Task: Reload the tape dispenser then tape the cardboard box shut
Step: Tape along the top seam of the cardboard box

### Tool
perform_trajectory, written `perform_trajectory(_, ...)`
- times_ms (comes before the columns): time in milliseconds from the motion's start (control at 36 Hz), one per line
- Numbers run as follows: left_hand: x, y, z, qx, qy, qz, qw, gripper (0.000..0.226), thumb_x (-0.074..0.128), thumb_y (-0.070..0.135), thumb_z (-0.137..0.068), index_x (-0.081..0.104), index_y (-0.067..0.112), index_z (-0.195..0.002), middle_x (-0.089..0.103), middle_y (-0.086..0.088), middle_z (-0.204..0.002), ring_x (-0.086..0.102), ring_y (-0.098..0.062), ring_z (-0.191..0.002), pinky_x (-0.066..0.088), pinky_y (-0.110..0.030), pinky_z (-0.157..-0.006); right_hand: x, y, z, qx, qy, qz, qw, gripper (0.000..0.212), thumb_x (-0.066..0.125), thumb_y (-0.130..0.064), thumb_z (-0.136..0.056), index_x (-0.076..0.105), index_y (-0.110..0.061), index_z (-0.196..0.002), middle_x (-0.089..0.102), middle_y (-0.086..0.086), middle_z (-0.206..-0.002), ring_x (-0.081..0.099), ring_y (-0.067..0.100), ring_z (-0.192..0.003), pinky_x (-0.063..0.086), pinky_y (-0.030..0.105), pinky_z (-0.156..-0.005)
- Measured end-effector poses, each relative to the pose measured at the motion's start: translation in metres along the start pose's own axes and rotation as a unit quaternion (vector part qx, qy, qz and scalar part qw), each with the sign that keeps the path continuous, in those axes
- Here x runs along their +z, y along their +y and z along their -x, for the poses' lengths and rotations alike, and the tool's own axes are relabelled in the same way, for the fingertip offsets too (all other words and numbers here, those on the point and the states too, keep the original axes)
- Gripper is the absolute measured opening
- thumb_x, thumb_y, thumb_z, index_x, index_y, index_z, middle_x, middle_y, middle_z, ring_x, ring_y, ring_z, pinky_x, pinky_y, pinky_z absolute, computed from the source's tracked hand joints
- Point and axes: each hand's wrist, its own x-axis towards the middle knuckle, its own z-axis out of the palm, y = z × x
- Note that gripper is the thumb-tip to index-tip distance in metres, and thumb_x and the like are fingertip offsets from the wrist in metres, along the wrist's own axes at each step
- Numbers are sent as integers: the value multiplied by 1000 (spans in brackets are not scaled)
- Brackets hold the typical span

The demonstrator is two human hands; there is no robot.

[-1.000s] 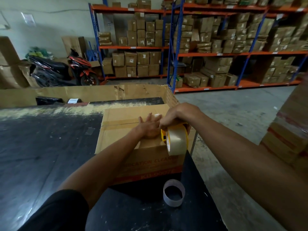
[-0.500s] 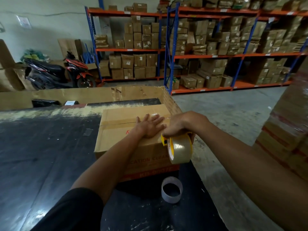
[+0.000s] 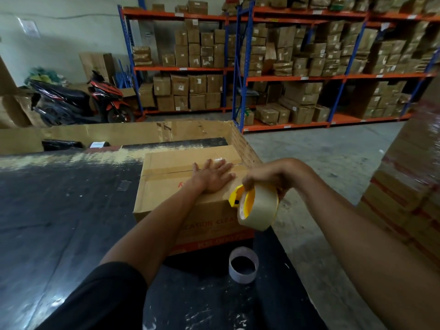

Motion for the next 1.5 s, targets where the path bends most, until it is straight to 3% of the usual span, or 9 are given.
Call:
perform_trajectory(139,4,-2,-1,13,32,10,999,65,18,69,-101,6,46,-160,0,10,-173,-1,-31,-160,3,-73,-120,26,44,-31,0,-103,-19,994,44,72,-43,-85,63,-15,-118,70,15,-115,70,33,-100,57,45,-91)
perform_trajectory(389,4,-25,23,3,119,110,987,63,34,48,-108,9,33,-164,19,0,-171,19,-24,-158,11,-58,-127,53,64,-58,-74,-206,-48,974,66,84,-49,-78,67,-13,-131,75,12,-117,73,30,-106,59,42,-90)
perform_trajectory(444,5,-41,37,-20,116,110,987,64,33,50,-107,10,30,-164,21,-1,-171,20,-24,-158,11,-57,-128,64,62,-67,-91,-221,-54,969,71,88,-46,-74,67,-12,-133,71,16,-130,68,34,-119,53,47,-102)
perform_trajectory(583,3,-88,73,-78,95,97,988,58,33,47,-108,26,25,-161,22,-2,-171,17,-25,-159,11,-57,-128,93,45,-72,-138,-255,-63,955,24,77,-29,-90,72,-18,-110,73,0,-103,69,14,-93,52,34,-85)
perform_trajectory(750,-6,-120,103,-123,39,87,988,61,29,51,-108,17,29,-163,8,1,-173,2,-29,-160,4,-66,-125,135,19,-91,-172,-276,-55,944,39,77,-33,-88,73,-17,-122,74,3,-117,70,22,-112,54,37,-97)
perform_trajectory(972,11,-136,105,-107,71,150,980,67,32,56,-106,18,25,-163,8,-1,-173,-2,-30,-160,5,-56,-129,191,-13,-108,-188,-268,19,945,43,71,-34,-97,66,-26,-138,68,0,-133,61,18,-120,51,35,-91)
perform_trajectory(1056,16,-141,104,-98,69,136,983,70,27,60,-104,18,24,-163,10,-1,-173,-1,-29,-161,8,-57,-129,212,-13,-121,-172,-266,27,948,48,76,-38,-91,65,-37,-138,65,-6,-137,56,20,-130,47,42,-107)
perform_trajectory(1250,12,-132,111,-95,88,138,982,64,30,52,-107,22,21,-163,13,-5,-172,1,-29,-160,3,-49,-131,238,-13,-127,-195,-234,-38,952,48,75,-32,-95,64,-24,-141,63,0,-137,57,18,-122,47,30,-100)
perform_trajectory(1500,9,-126,118,-88,100,147,980,62,33,48,-109,24,18,-162,14,-5,-172,3,-28,-160,4,-46,-129,245,-15,-132,-252,-157,52,953,49,76,-45,-90,67,-33,-136,64,-3,-142,58,23,-129,47,39,-108)
